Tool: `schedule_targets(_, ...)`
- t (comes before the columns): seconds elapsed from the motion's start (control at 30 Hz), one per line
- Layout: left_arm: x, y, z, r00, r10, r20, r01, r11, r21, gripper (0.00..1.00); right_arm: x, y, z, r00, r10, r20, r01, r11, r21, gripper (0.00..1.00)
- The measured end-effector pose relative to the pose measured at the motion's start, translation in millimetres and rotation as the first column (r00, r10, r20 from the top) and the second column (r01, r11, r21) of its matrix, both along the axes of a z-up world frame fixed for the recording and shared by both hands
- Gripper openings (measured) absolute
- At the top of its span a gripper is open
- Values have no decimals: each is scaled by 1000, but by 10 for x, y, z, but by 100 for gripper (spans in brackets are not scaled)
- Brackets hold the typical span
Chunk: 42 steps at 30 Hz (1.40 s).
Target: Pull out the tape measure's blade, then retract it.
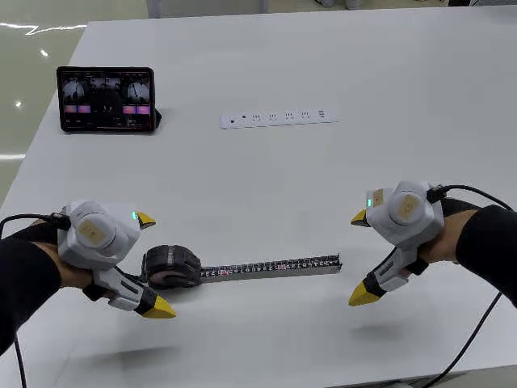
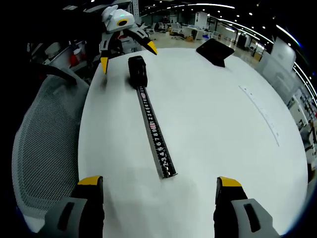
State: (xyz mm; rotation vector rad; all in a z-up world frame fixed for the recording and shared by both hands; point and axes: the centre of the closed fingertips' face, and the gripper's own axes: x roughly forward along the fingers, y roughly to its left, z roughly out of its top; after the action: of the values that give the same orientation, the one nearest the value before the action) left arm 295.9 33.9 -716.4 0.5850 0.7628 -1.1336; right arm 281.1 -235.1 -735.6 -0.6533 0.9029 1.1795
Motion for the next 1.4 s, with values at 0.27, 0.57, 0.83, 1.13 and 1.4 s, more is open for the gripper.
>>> schedule_targets(0.27, 150, 36, 193, 964, 259, -57, -265, 943, -200, 99, 52, -18, 64, 990, -137, 15, 135, 986, 98, 99)
schedule_targets(0.57, 209, 254, 246, 912, 407, -50, -404, 873, -271, 99, 78, -103, 208, 953, -295, 64, 276, 938, 208, 99)
schedule_targets(0.83, 154, 391, 281, 872, 488, -43, -477, 825, -303, 99, 13, -223, 307, 923, -374, 91, 341, 903, 262, 99)
schedule_targets(1.13, 12, 513, 333, 860, 509, 42, -467, 818, -336, 99, -41, -407, 463, 872, -471, 131, 406, 847, 343, 99)
schedule_targets(1.4, -160, 624, 322, 844, 533, 63, -483, 805, -345, 99, -221, -490, 468, 866, -480, 140, 403, 836, 373, 99)
